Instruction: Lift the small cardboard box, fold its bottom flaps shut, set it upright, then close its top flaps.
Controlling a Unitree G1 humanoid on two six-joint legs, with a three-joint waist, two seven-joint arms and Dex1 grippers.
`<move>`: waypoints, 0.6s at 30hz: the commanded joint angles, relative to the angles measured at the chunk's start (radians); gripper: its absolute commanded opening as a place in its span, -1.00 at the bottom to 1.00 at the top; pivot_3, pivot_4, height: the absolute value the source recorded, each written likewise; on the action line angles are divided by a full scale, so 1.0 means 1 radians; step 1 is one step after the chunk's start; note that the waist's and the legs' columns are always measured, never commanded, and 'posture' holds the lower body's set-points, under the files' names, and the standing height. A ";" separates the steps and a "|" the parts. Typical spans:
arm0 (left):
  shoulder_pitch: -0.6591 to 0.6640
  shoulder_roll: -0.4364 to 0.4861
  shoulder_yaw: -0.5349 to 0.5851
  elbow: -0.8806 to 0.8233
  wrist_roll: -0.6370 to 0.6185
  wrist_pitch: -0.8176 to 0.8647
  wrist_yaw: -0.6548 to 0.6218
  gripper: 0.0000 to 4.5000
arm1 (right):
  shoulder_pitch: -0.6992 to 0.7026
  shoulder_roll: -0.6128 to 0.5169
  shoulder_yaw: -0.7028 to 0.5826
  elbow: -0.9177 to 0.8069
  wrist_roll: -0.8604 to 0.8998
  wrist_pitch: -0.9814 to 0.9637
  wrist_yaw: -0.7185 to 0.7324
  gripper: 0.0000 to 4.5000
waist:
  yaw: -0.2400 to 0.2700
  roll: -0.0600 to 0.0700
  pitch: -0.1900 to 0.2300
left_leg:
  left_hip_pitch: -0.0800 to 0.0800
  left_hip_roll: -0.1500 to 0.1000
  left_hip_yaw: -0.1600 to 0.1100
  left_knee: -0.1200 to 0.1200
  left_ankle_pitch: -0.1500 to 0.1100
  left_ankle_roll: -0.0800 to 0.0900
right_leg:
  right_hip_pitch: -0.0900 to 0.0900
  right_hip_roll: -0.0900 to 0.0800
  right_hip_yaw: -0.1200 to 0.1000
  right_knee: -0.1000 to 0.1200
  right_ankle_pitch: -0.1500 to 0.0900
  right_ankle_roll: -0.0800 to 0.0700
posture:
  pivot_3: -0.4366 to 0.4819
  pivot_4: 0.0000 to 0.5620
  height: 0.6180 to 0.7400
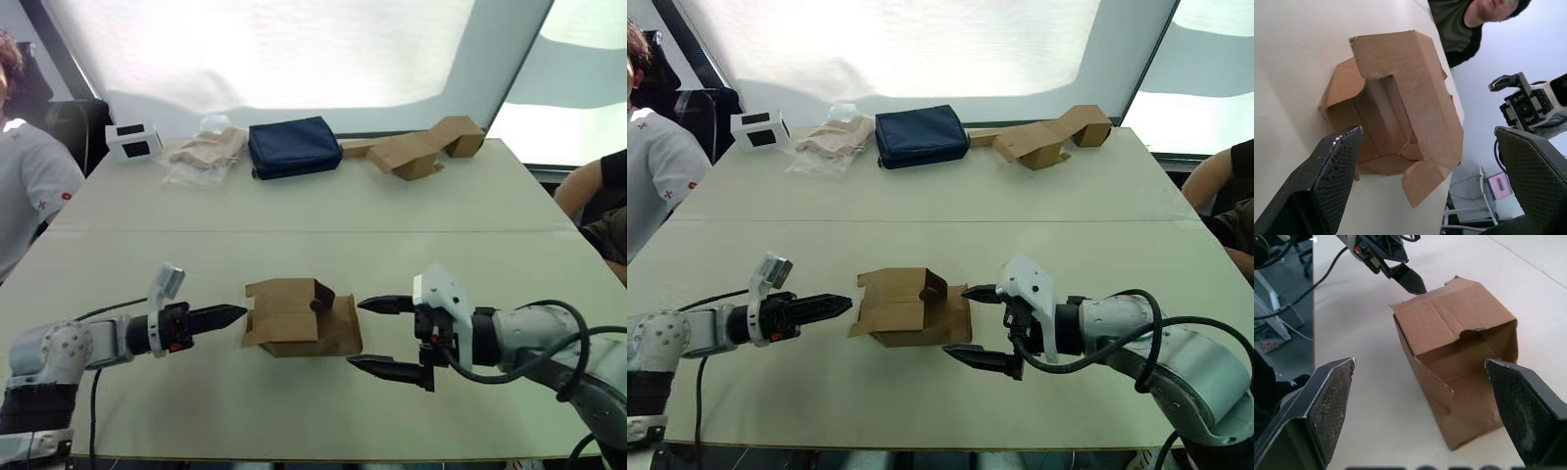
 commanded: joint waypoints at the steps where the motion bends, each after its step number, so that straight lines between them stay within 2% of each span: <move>1: -0.062 -0.033 -0.034 0.021 0.022 -0.016 0.001 1.00 | 0.006 -0.012 -0.036 -0.048 0.034 0.000 -0.044 0.97 | 0.001 0.000 0.000 | 0.000 0.000 0.000 0.000 0.000 0.000 | 0.000 0.000 0.000 0.000 0.000 0.000 | -0.05 -0.47 1.00; 10: -0.154 -0.130 -0.046 0.012 -0.017 0.077 0.064 1.00 | 0.074 -0.008 -0.054 -0.079 0.052 -0.016 -0.114 0.97 | 0.001 0.000 0.000 | -0.001 0.000 0.000 0.000 0.000 0.000 | 0.000 0.000 0.000 0.000 0.000 0.000 | -0.05 -0.47 1.00; 18: -0.208 -0.201 -0.054 0.032 -0.003 0.101 0.112 1.00 | 0.083 -0.015 -0.058 -0.088 0.072 -0.021 -0.156 0.97 | 0.000 0.000 0.000 | -0.001 0.000 0.000 0.001 0.000 0.000 | 0.000 0.001 0.000 0.000 0.000 0.000 | -0.05 -0.47 1.00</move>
